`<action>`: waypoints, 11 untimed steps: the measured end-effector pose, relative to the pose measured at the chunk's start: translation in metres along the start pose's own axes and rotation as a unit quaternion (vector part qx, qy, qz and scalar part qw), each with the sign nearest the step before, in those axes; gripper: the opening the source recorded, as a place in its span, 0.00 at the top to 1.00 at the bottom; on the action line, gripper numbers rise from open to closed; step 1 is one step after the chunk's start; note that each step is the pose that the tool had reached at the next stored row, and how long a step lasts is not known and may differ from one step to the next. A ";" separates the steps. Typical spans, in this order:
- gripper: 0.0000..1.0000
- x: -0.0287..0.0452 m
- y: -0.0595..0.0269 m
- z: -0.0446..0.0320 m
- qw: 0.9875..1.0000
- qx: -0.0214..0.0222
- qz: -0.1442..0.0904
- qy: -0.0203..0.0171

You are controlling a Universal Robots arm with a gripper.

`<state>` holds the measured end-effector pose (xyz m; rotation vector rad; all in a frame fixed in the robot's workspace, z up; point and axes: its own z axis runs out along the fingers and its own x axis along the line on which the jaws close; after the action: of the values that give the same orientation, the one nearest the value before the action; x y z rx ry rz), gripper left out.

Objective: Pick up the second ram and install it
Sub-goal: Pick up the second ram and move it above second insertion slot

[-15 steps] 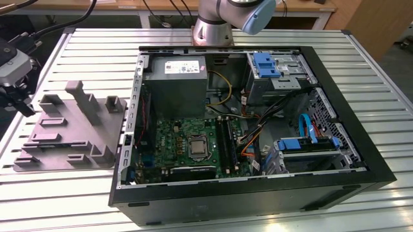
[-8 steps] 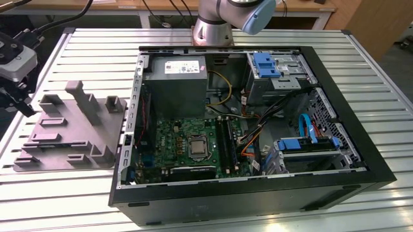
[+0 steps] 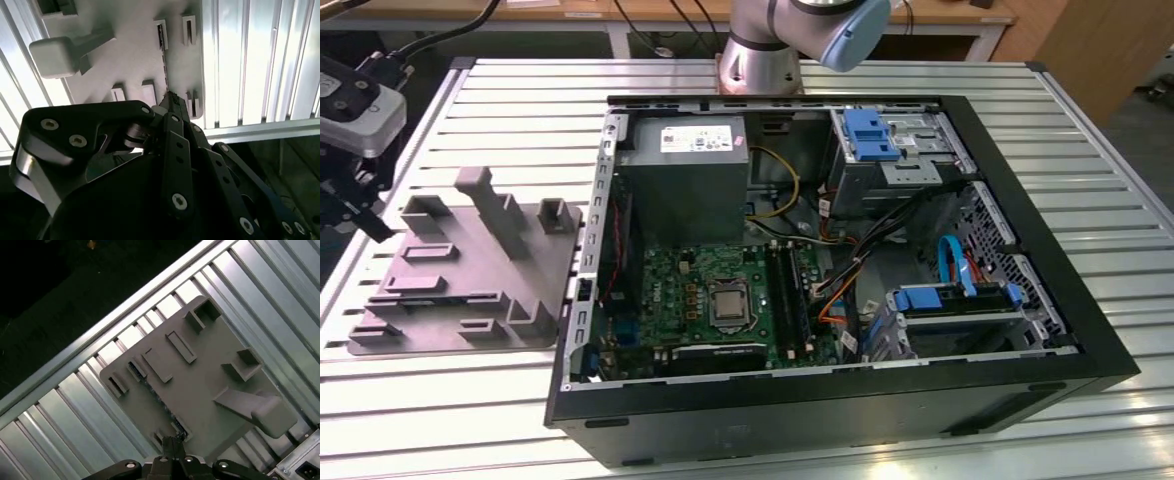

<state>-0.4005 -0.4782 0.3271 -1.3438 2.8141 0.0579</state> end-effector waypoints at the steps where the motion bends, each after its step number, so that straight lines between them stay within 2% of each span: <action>1: 0.90 0.0000 0.0000 0.0002 1.000 0.000 -0.010 0.000; 6: 0.90 0.0000 0.0000 0.0009 0.999 -0.002 -0.054 0.001; 11: 0.90 0.0001 0.0000 0.0016 0.995 -0.004 -0.100 0.002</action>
<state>-0.4005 -0.4782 0.3254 -1.6208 2.6687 0.0612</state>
